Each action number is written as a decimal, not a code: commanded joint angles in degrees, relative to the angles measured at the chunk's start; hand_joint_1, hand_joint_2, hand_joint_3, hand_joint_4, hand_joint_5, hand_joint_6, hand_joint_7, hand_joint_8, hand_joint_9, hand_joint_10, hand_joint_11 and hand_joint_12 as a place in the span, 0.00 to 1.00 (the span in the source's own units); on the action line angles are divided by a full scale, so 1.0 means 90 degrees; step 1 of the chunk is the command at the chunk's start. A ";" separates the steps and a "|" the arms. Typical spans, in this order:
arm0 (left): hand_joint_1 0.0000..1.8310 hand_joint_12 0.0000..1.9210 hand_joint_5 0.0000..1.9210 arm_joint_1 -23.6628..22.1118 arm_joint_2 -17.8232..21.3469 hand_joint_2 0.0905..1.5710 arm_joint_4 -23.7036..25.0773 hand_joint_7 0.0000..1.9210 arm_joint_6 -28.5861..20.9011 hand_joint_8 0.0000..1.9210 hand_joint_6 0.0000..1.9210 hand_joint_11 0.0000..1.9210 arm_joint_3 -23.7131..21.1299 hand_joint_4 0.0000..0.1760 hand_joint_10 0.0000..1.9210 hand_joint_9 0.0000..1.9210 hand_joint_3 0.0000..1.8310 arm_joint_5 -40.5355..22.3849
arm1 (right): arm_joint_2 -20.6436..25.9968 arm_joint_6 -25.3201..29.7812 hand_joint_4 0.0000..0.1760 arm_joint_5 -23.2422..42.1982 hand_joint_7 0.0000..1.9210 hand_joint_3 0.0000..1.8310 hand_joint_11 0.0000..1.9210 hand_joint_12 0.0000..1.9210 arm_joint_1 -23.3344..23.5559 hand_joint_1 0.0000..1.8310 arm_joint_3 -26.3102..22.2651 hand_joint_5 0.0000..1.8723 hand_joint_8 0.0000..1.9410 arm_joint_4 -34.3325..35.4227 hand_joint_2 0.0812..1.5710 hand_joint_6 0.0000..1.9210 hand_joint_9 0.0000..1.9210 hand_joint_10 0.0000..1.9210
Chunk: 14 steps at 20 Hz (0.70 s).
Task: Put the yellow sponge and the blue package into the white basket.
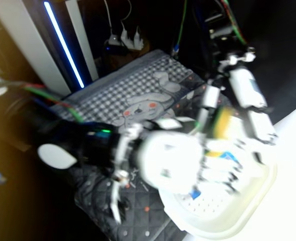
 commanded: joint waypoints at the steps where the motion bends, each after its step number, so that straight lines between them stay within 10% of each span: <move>1: 0.58 0.01 0.00 0.0094 0.0250 0.53 -0.0281 0.00 0.0075 0.00 0.00 0.00 -0.0120 0.53 0.00 0.00 0.00 -0.1082 | 0.0221 0.0049 1.00 0.1259 0.00 0.00 0.00 0.00 -0.0011 0.35 -0.0045 0.00 0.00 0.0438 0.55 0.00 0.00 0.00; 3: 0.58 0.00 0.00 0.0641 0.0951 0.53 -0.0666 0.00 0.0312 0.00 0.00 0.00 -0.1002 0.96 0.00 0.00 0.00 -0.1954 | 0.0690 0.0048 1.00 0.2104 0.00 0.00 0.00 0.00 -0.0494 0.32 -0.0621 0.00 0.00 0.0665 0.53 0.00 0.00 0.00; 4: 0.54 0.00 0.00 0.0867 0.1236 0.53 -0.0765 0.00 0.0399 0.00 0.00 0.00 -0.1398 0.98 0.00 0.00 0.00 -0.2304 | 0.0905 0.0048 1.00 0.2431 0.00 0.00 0.00 0.00 -0.0671 0.32 -0.0899 0.00 0.00 0.0742 0.52 0.00 0.00 0.00; 11: 0.38 0.00 0.00 0.3000 0.2764 0.56 -0.1605 0.00 0.0803 0.00 0.00 0.00 -0.3453 1.00 0.00 0.00 0.00 -0.5147 | 0.2187 0.0027 1.00 0.4569 0.00 0.00 0.00 0.00 -0.2924 0.36 -0.2602 0.00 0.00 0.1503 0.52 0.00 0.00 0.00; 14: 0.25 0.02 0.00 0.3855 0.3272 0.65 -0.2061 0.00 0.1085 0.00 0.00 0.02 -0.4117 0.81 0.00 0.00 0.00 -0.6050 | 0.2513 -0.0007 1.00 0.5722 0.00 0.00 0.00 0.00 -0.4363 0.43 -0.3274 0.00 0.00 0.2395 0.54 0.00 0.00 0.00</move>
